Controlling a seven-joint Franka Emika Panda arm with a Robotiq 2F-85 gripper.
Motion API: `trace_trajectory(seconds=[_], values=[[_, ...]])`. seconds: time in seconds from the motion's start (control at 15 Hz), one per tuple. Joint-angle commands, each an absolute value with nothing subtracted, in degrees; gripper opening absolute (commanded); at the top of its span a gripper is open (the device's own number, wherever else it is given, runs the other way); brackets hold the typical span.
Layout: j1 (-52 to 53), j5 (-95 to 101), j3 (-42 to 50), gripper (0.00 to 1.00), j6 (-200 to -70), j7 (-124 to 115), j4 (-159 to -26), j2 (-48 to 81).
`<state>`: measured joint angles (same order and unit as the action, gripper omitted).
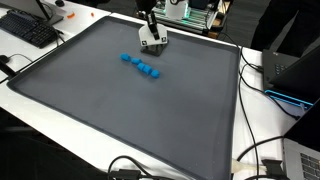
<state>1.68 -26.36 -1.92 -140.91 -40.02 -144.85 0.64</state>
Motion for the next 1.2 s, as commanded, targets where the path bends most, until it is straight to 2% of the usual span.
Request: trace_trajectory(seconds=[0.0,1.13], values=[[2.25,-28.65,-2.31,0.01,-144.87,-42.88,-146.67,1.35],[2.54,-33.15,-2.61,0.01,-155.82,-51.14,-148.6,4.85]])
